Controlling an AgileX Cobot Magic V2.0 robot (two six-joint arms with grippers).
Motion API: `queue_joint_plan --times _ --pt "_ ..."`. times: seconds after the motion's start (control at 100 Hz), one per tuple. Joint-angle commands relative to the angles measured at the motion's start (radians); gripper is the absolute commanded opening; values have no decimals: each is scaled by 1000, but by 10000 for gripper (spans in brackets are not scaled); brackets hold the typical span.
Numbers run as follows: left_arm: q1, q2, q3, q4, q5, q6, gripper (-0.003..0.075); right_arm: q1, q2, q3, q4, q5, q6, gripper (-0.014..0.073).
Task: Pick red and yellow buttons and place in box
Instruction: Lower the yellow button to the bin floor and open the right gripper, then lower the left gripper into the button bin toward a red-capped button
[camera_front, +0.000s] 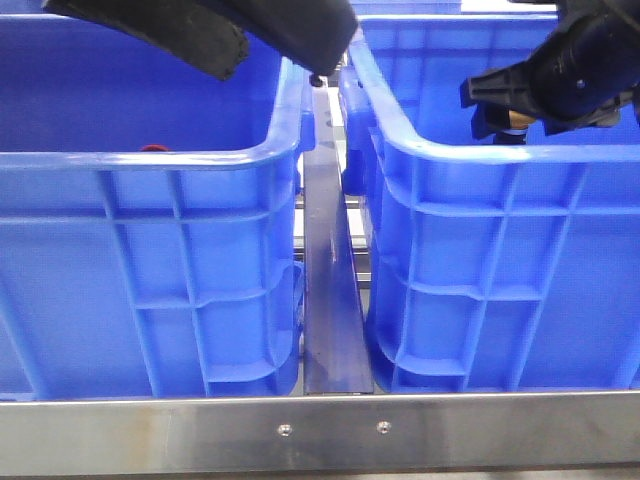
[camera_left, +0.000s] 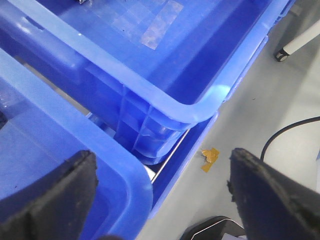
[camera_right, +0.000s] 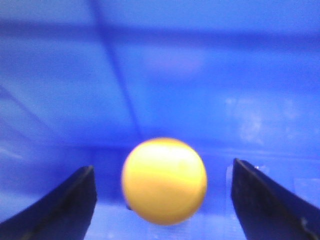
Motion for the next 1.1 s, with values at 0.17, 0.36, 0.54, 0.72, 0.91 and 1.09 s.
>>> queue_joint_plan --times 0.17,0.36,0.54,0.72,0.91,1.09 --pt "-6 -25 -36 -18 -76 -3 512 -4 -186 -5 -4 71 -8 590" --pt "-6 -28 -36 -18 -76 -3 512 -4 -345 115 -4 77 -8 590" --pt "-6 -43 -36 -18 -80 -3 512 -4 -520 263 -4 79 -8 590" --pt "-6 -54 -36 -18 -80 -3 512 -4 -711 388 -4 129 -8 590" --pt "4 -94 -43 -18 -78 -12 512 -4 -911 508 -4 144 -8 590" --pt "104 -117 -82 -16 -10 -88 512 -4 -1062 569 -4 150 -8 590"
